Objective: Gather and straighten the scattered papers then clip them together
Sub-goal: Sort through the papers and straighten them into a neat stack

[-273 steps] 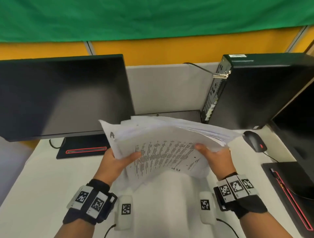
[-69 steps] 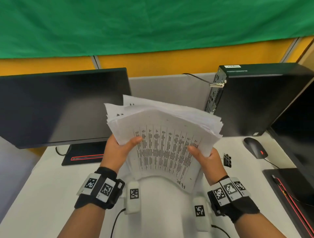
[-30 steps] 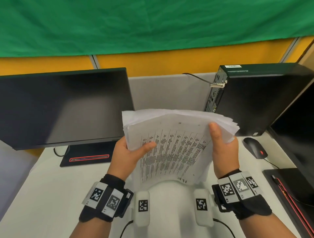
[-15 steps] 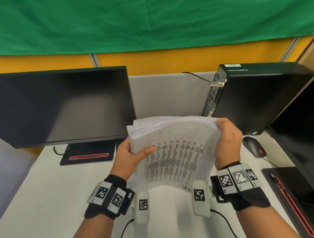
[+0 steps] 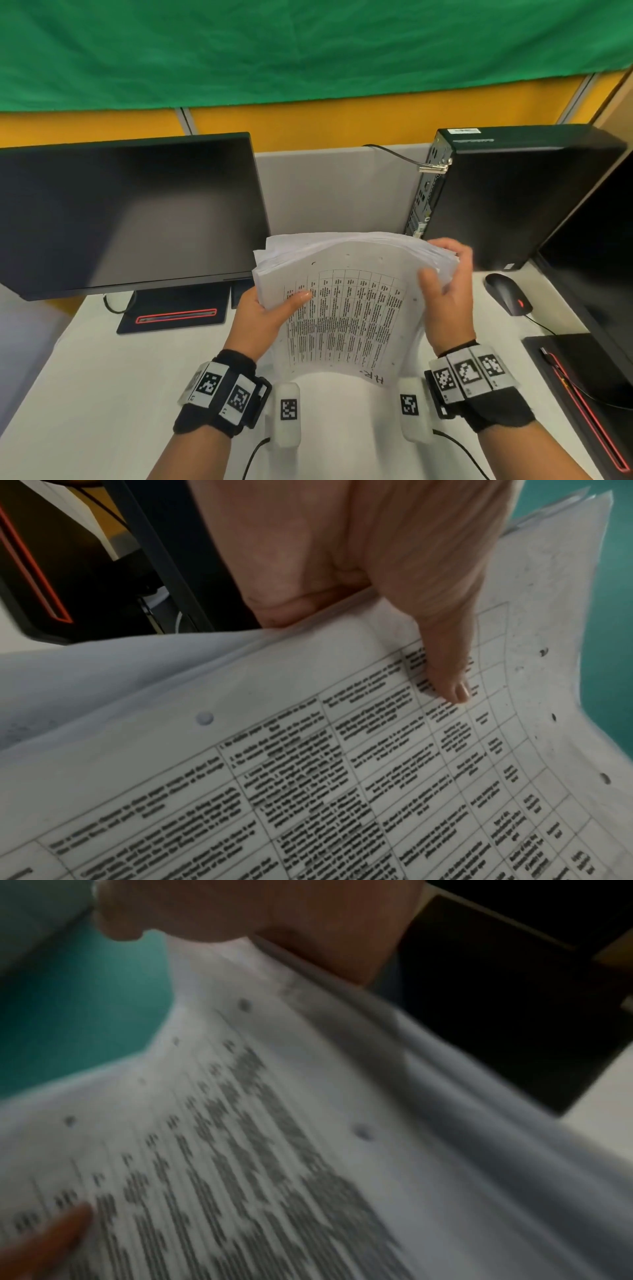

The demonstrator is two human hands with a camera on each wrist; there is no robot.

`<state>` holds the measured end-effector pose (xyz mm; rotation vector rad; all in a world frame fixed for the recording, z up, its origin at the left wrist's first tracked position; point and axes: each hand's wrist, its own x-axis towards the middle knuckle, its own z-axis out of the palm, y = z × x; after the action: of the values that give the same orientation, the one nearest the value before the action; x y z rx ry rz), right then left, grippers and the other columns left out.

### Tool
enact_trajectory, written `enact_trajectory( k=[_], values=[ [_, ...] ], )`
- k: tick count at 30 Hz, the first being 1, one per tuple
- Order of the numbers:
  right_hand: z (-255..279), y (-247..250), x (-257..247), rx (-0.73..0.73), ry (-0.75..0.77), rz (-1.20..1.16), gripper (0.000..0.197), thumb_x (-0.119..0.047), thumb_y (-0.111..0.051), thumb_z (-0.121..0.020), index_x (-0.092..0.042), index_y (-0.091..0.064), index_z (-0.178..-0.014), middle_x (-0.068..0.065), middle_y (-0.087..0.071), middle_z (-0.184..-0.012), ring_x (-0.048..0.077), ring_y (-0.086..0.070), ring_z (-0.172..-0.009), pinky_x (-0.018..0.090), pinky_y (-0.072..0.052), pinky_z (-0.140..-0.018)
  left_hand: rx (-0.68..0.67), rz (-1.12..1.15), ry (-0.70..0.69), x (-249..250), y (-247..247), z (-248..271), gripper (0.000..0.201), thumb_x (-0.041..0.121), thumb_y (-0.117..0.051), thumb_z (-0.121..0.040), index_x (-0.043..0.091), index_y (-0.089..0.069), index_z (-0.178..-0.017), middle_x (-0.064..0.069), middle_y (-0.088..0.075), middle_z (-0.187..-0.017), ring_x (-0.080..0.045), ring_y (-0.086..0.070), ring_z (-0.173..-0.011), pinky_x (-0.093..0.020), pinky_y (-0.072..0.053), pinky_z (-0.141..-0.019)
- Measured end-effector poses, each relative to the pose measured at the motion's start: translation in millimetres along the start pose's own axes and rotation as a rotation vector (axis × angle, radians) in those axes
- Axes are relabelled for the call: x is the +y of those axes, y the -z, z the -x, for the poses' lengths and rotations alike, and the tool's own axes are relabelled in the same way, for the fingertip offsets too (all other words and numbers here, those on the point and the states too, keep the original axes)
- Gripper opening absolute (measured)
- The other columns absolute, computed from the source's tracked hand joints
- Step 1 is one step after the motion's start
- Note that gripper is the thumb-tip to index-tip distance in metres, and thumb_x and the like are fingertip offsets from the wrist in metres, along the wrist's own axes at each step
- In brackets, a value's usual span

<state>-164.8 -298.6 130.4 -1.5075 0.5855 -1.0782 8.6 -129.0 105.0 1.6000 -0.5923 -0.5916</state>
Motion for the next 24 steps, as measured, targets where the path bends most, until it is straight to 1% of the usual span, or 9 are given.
enact_trajectory(
  k=[2,4,6,8,12,16,20,22,24],
  values=[
    [10.5,2.3,11.6,-0.08,-0.152,0.023,0.056,-0.036,-0.08,-0.066,-0.034,-0.047,-0.11,-0.008,-0.063,-0.103,0.004,-0.067,-0.091,0.02,-0.057,-0.064,-0.019,-0.043,0.024,-3.4,1.1,-1.4,0.037,0.031,-0.075,-0.068,0.028,-0.066,-0.103,0.006,-0.073,-0.101,-0.009,-0.067,-0.096,-0.028,-0.057,-0.077],
    [14.9,1.7,14.7,-0.117,-0.25,0.031,0.042,-0.028,-0.076,-0.067,-0.028,-0.058,-0.105,-0.007,-0.071,-0.094,0.01,-0.069,-0.092,0.017,-0.056,-0.06,-0.031,-0.087,0.043,-6.5,1.1,-1.0,0.036,0.028,-0.076,-0.07,0.026,-0.066,-0.105,0.006,-0.072,-0.104,-0.009,-0.066,-0.099,-0.034,-0.056,-0.083],
    [10.3,-1.4,8.8,-0.124,-0.252,-0.008,0.025,-0.017,-0.074,-0.072,-0.028,-0.064,-0.092,-0.01,-0.075,-0.078,0.006,-0.071,-0.083,0.015,-0.056,-0.057,-0.016,-0.087,0.042,-6.4,1.9,-0.9,0.037,0.027,-0.077,-0.07,0.024,-0.067,-0.106,0.004,-0.072,-0.105,-0.011,-0.066,-0.1,-0.035,-0.055,-0.085],
    [2.7,-1.9,-0.4,-0.113,-0.209,-0.074,0.023,-0.019,-0.075,-0.067,-0.027,-0.066,-0.086,-0.014,-0.076,-0.077,0.004,-0.072,-0.077,0.019,-0.059,-0.061,0.004,-0.06,0.016,-1.1,3.6,-0.1,0.039,0.03,-0.078,-0.067,0.025,-0.068,-0.104,0.004,-0.073,-0.103,-0.01,-0.068,-0.098,-0.033,-0.055,-0.084],
    [-5.6,-1.1,-10.8,-0.086,-0.126,-0.132,0.031,-0.023,-0.073,-0.064,-0.025,-0.065,-0.094,-0.009,-0.076,-0.084,0.008,-0.072,-0.084,0.02,-0.058,-0.064,0.005,-0.009,-0.032,7.3,9.1,1.4,0.034,0.022,-0.079,-0.067,0.029,-0.069,-0.099,0.007,-0.074,-0.102,-0.009,-0.069,-0.097,-0.029,-0.055,-0.079],
    [4.5,1.3,7.4,-0.133,-0.244,-0.036,0.035,-0.029,-0.075,-0.061,-0.029,-0.065,-0.094,-0.008,-0.075,-0.083,0.004,-0.071,-0.083,0.02,-0.059,-0.062,-0.051,-0.05,0.013,-0.2,11.0,4.8,0.039,0.014,-0.081,-0.067,0.031,-0.067,-0.1,0.005,-0.074,-0.102,-0.009,-0.069,-0.097,-0.027,-0.058,-0.076],
    [7.7,1.1,17.0,-0.212,-0.292,-0.006,0.032,-0.021,-0.075,-0.071,-0.032,-0.065,-0.1,-0.009,-0.075,-0.092,0.004,-0.071,-0.087,0.021,-0.058,-0.067,-0.04,-0.063,0.032,-6.3,9.9,1.6,0.038,0.017,-0.081,-0.068,0.031,-0.067,-0.1,0.005,-0.074,-0.101,-0.007,-0.068,-0.097,-0.023,-0.057,-0.074],
    [5.8,-0.5,18.8,-0.257,-0.316,0.029,0.028,-0.02,-0.074,-0.076,-0.032,-0.065,-0.1,-0.005,-0.075,-0.095,0.006,-0.071,-0.089,0.028,-0.058,-0.075,-0.045,-0.082,0.068,-6.2,8.3,-1.0,0.038,0.022,-0.081,-0.067,0.03,-0.067,-0.101,0.007,-0.074,-0.102,-0.007,-0.069,-0.096,-0.032,-0.057,-0.083],
    [3.1,-1.3,20.4,-0.235,-0.339,0.032,0.02,-0.019,-0.072,-0.078,-0.03,-0.067,-0.094,-0.003,-0.075,-0.093,0.006,-0.071,-0.086,0.033,-0.058,-0.077,-0.05,-0.091,0.055,1.0,8.3,-1.9,0.048,0.03,-0.083,-0.063,0.026,-0.066,-0.109,0.005,-0.073,-0.105,-0.008,-0.068,-0.098,-0.041,-0.055,-0.09]
  ],
)
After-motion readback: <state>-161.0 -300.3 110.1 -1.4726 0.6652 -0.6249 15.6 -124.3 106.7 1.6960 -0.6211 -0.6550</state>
